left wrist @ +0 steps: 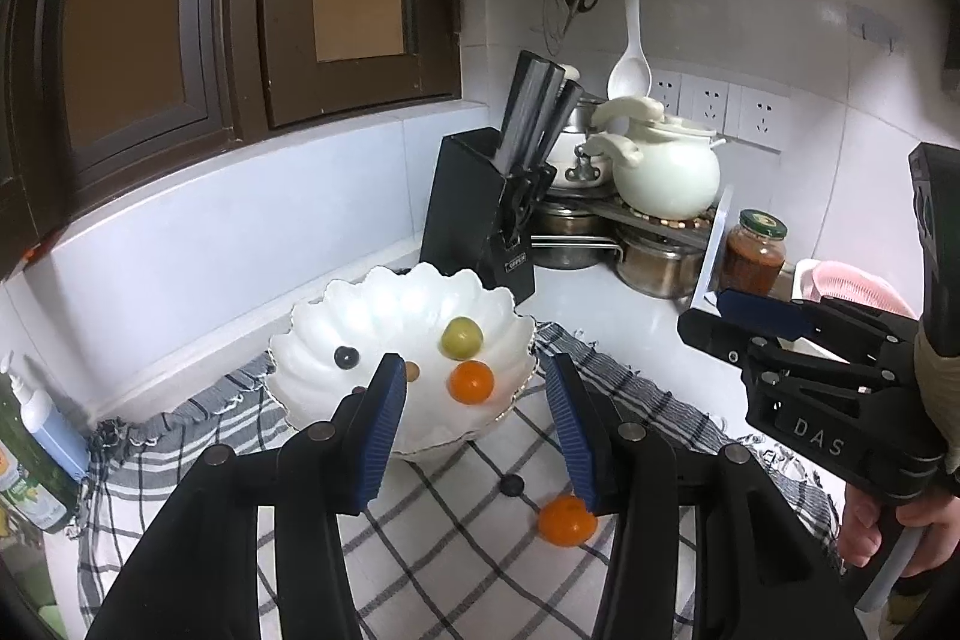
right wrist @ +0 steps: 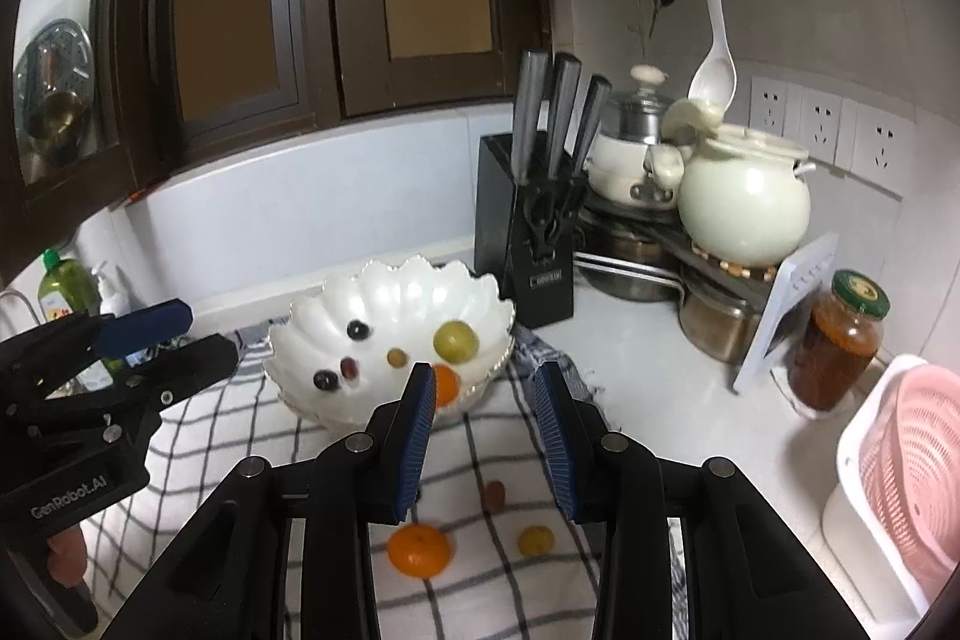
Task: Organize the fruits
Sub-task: 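Withdraw both open grippers from the bowl toward the remaining fruits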
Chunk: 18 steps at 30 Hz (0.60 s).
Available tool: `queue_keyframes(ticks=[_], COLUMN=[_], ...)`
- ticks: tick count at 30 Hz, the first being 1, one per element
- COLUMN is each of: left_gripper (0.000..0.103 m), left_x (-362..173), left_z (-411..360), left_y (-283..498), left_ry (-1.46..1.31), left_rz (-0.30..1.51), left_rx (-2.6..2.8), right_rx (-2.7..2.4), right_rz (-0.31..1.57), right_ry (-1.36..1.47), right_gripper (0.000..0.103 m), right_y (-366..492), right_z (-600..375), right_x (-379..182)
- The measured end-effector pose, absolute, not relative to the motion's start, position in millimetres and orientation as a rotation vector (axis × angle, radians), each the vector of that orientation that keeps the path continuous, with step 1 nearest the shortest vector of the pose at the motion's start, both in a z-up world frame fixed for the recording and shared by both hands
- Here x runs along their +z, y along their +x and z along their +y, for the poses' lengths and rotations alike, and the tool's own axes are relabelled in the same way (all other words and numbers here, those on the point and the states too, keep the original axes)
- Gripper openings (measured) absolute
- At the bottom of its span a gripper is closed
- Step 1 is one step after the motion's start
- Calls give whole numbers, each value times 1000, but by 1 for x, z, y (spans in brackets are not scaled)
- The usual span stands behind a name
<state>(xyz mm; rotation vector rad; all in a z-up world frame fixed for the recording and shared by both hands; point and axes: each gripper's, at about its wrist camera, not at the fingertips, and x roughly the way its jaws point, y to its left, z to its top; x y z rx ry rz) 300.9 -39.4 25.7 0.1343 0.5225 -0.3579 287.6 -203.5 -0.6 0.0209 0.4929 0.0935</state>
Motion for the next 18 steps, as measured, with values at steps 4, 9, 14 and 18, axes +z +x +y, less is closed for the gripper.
queue_keyframes(ticks=[4, 9, 14, 18], left_gripper=[49, 49, 50, 51], left_x=[18, 4, -14, -27], left_z=[-43, -49, -58, -64], left_y=[299, 299, 298, 297], left_ry=[141, 140, 156, 157], left_rz=[531, 562, 593, 622], left_rx=[-365, -374, -406, -424], right_rx=[88, 75, 80, 80], right_rz=[506, 513, 535, 568], right_ry=[20, 11, 6, 19], right_gripper=[36, 36, 36, 36], right_y=[283, 277, 273, 272], right_z=[-207, -208, -209, -212], right_x=[-10, -21, -34, -47])
